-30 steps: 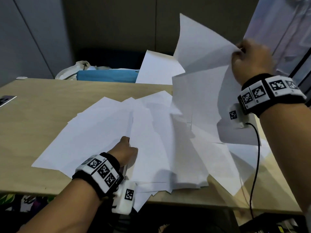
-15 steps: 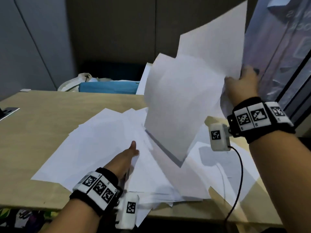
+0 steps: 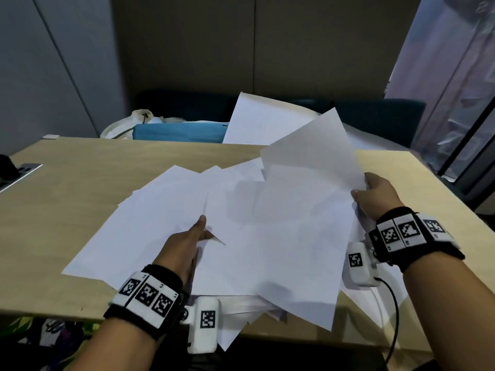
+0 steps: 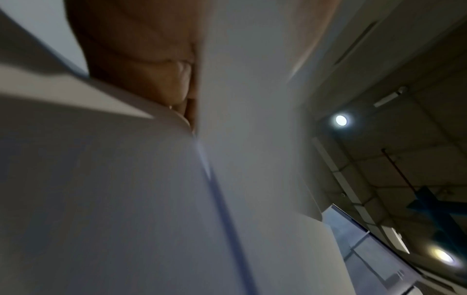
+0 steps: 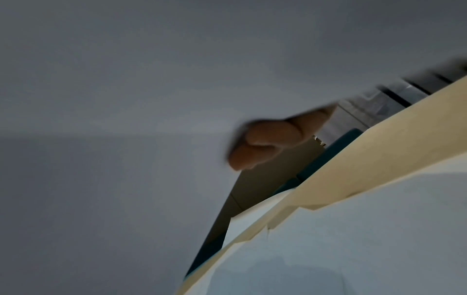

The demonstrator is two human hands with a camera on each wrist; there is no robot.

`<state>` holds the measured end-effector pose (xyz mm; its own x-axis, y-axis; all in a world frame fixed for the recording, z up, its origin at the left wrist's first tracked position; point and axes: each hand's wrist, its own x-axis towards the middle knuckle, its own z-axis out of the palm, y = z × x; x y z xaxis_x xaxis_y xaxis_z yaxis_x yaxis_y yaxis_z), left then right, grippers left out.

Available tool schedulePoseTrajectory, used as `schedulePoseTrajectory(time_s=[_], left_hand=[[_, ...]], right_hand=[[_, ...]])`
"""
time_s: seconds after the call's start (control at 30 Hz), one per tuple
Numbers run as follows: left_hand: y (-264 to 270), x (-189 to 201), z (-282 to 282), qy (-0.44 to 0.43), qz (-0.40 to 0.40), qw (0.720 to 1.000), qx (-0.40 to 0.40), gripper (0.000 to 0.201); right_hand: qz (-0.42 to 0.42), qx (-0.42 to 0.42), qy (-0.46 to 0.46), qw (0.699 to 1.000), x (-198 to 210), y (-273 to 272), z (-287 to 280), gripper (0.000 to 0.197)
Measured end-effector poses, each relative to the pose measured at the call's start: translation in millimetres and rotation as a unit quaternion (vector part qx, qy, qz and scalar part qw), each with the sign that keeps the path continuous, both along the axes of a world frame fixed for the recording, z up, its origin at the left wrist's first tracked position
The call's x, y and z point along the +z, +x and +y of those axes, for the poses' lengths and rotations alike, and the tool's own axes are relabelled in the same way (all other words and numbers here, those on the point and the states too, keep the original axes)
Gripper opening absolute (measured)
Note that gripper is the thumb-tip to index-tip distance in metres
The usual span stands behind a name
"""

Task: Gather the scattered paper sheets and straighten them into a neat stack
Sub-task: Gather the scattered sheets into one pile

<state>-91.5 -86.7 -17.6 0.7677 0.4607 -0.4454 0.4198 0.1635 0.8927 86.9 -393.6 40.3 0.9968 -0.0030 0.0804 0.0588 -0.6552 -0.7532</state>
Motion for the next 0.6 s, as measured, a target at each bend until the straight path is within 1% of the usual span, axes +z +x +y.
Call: schedulePoseTrajectory(time_s=[0.03,0.07,0.13,0.17,0.2,0.27,0.3,0.33,0.4,0.43,0.5,0.6], left_hand=[[0.5,-2.9,1.4,-0.006,0.001,1.000,0.008,0.053],[1.2,-4.8,1.8,-0.007,0.003,1.000,0.017,0.058],[5.0,-7.0,0.6,0.002,0.018,1.000,0.022,0.071],[6.4,-7.9,-0.9,0.015,0.021,0.999,0.023,0.068],[6.6,-6.6,-3.5,0.036,0.016,0.999,0.025,0.058],[7.0,-4.9,-6.7,0.097,0.017,0.995,0.026,0.039],[6.5,-3.8,-5.3,0.120,0.015,0.992,0.020,0.033],[5.9,-0.4,-5.4,0.130,0.010,0.991,0.018,0.031],[6.5,-0.8,1.0,0.112,-0.007,0.993,0.022,0.037],[6.6,-0.5,4.0,0.104,-0.017,0.994,0.025,0.040],[5.4,0.8,7.3,0.093,-0.038,0.995,0.027,0.043],[3.2,2.5,7.8,0.089,-0.051,0.995,0.005,0.043]], right_hand=[[0.005,0.005,0.009,1.000,-0.6,1.0,-0.9,0.012],[0.019,0.009,0.042,0.999,-3.6,1.6,-0.5,0.013],[0.065,0.027,0.167,0.983,-10.7,-5.4,6.1,0.024],[0.087,0.038,0.218,0.971,-15.0,-9.8,9.4,0.028],[0.103,0.044,0.236,0.965,-19.5,-12.3,11.6,0.028],[0.113,0.055,0.217,0.968,-27.1,-16.8,13.4,0.024],[0.103,0.057,0.189,0.975,-29.3,-17.5,12.8,0.024],[0.087,0.047,0.150,0.984,-31.4,-14.5,10.2,0.026],[0.053,0.030,0.062,0.996,-29.0,-10.7,4.0,0.036],[0.040,0.028,0.043,0.998,-24.8,-9.9,1.5,0.036],[0.029,0.044,0.029,0.998,-15.5,-7.4,-1.6,0.024],[0.045,0.084,0.030,0.995,-4.2,-7.0,1.0,0.008]])
